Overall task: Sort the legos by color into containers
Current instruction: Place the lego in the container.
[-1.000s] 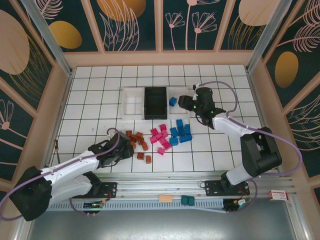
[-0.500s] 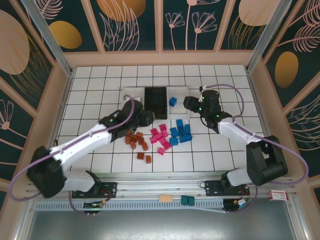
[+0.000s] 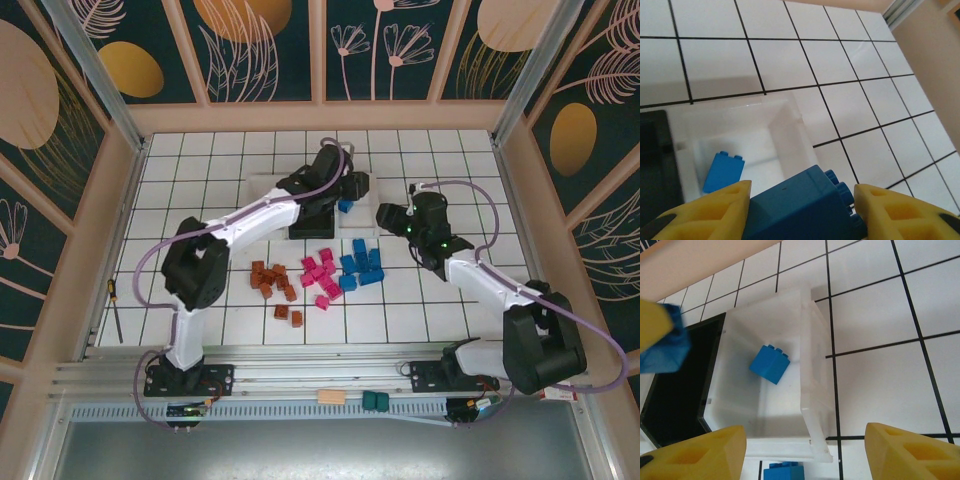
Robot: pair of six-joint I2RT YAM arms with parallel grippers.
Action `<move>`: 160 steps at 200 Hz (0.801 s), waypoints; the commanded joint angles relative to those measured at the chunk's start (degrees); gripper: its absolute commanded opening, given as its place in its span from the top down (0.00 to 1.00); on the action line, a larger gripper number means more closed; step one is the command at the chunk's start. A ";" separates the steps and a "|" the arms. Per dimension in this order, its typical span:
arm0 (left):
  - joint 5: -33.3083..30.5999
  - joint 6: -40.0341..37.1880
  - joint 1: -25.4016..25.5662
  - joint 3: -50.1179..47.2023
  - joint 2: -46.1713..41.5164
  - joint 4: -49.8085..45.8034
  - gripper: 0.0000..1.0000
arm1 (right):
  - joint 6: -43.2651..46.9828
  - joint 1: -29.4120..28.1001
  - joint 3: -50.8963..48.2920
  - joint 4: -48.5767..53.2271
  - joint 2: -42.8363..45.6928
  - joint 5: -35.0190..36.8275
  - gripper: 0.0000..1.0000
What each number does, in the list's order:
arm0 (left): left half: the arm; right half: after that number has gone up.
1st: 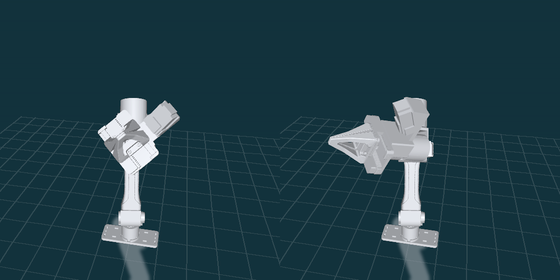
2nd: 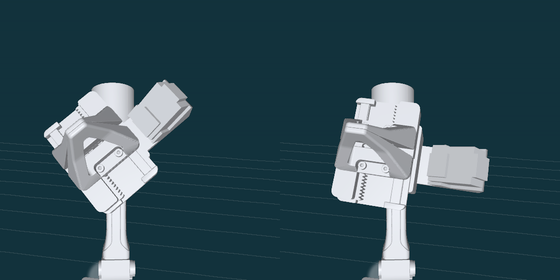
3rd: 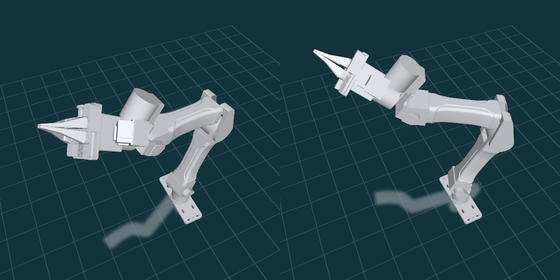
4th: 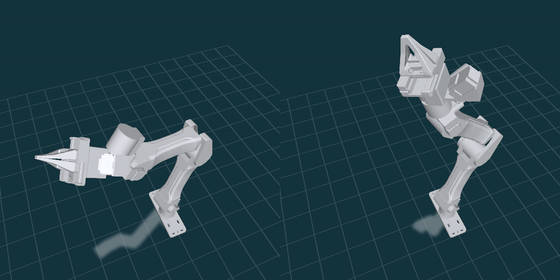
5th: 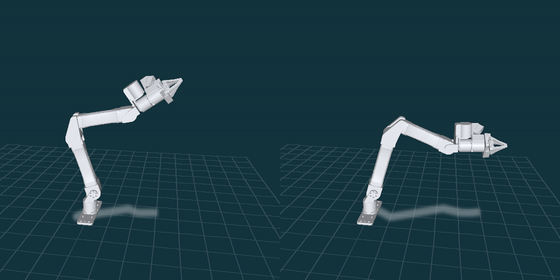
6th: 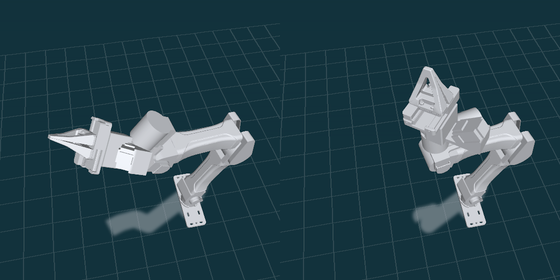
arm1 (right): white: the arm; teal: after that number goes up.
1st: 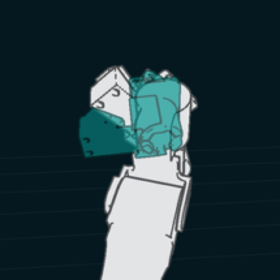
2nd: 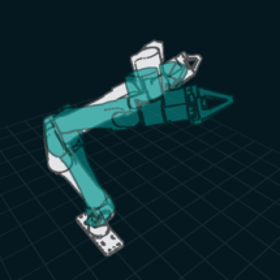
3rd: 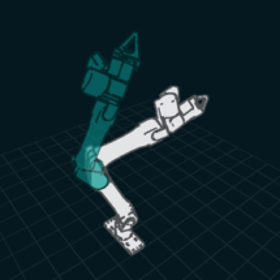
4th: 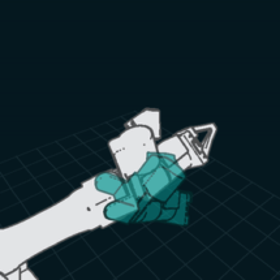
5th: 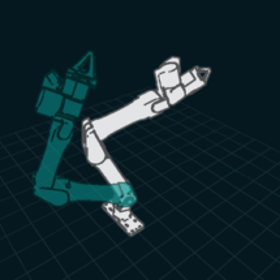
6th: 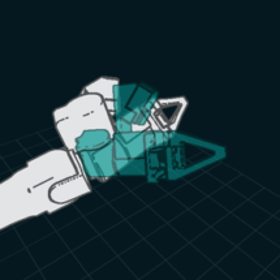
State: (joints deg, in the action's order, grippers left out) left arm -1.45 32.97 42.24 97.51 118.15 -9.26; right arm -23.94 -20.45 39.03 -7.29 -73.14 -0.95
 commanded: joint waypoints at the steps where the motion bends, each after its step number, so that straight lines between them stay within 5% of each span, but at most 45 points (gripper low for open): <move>1: 0.33 -1.52 0.14 4.57 4.07 -1.65 0.67 | -0.85 0.32 -1.05 1.07 1.98 1.57 0.35; 50: -0.68 -0.92 -0.80 12.75 10.87 -4.15 0.61 | -1.68 0.32 -2.95 1.48 4.22 2.52 0.35; 85: -0.28 -0.46 -1.20 15.37 13.31 -5.11 0.42 | -1.25 0.35 -4.56 1.20 6.79 2.09 0.34; 160: -0.57 -0.71 -1.88 14.03 4.71 -2.78 0.16 | 0.75 0.24 -4.92 2.12 9.25 -5.95 0.32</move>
State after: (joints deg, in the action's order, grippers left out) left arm -1.80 32.80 40.80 111.33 129.54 -12.86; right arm -24.34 -20.34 34.72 -5.76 -65.01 -2.28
